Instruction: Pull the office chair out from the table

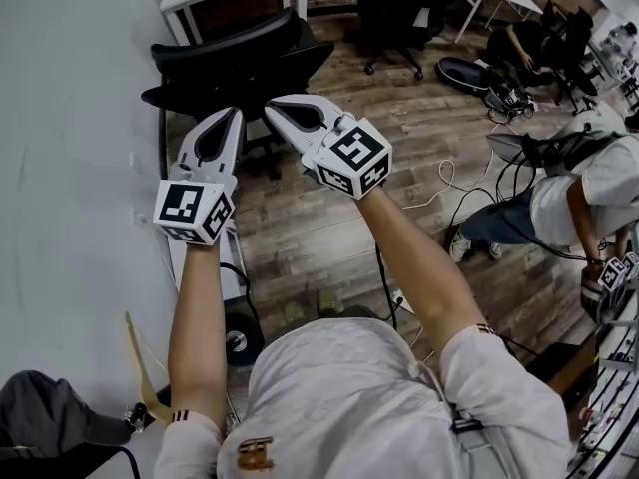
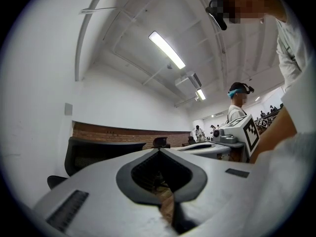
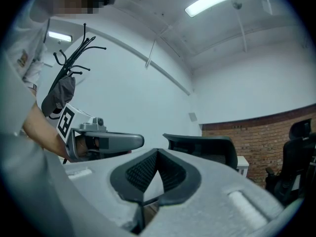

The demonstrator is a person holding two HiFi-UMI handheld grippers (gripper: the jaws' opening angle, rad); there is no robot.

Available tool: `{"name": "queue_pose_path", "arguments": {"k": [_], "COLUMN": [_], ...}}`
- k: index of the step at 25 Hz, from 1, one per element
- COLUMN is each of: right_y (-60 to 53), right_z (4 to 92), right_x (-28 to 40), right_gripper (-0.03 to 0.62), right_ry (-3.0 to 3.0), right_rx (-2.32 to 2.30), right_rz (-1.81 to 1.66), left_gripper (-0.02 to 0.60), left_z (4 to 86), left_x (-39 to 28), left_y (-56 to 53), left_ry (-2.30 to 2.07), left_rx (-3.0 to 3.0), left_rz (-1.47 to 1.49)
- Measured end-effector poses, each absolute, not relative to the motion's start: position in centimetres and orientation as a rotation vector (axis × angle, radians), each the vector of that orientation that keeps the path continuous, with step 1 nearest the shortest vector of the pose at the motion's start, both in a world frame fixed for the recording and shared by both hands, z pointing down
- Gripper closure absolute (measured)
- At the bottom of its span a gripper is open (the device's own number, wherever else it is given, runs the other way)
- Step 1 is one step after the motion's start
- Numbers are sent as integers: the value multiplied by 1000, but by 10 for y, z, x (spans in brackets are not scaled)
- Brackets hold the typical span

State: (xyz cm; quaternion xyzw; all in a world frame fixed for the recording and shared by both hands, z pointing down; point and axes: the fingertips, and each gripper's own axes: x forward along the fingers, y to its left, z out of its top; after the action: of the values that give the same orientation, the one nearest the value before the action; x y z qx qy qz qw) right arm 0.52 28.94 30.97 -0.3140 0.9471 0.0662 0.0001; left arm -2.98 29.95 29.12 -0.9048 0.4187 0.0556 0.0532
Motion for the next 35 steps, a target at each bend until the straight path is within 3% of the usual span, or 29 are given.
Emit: {"name": "queue_pose_path", "arguments": {"k": [35], "right_y": [314], "right_z": [320], "right_x": [-4], "right_gripper": [594], "right_ry": [2977], "right_rx": [-993], "right_rz": [219], "left_gripper": [581], "left_z": [302], "left_x": [-31], "left_y": [320], "left_ry": [1185], "left_rx": [-2782], "left_rz": [183]}}
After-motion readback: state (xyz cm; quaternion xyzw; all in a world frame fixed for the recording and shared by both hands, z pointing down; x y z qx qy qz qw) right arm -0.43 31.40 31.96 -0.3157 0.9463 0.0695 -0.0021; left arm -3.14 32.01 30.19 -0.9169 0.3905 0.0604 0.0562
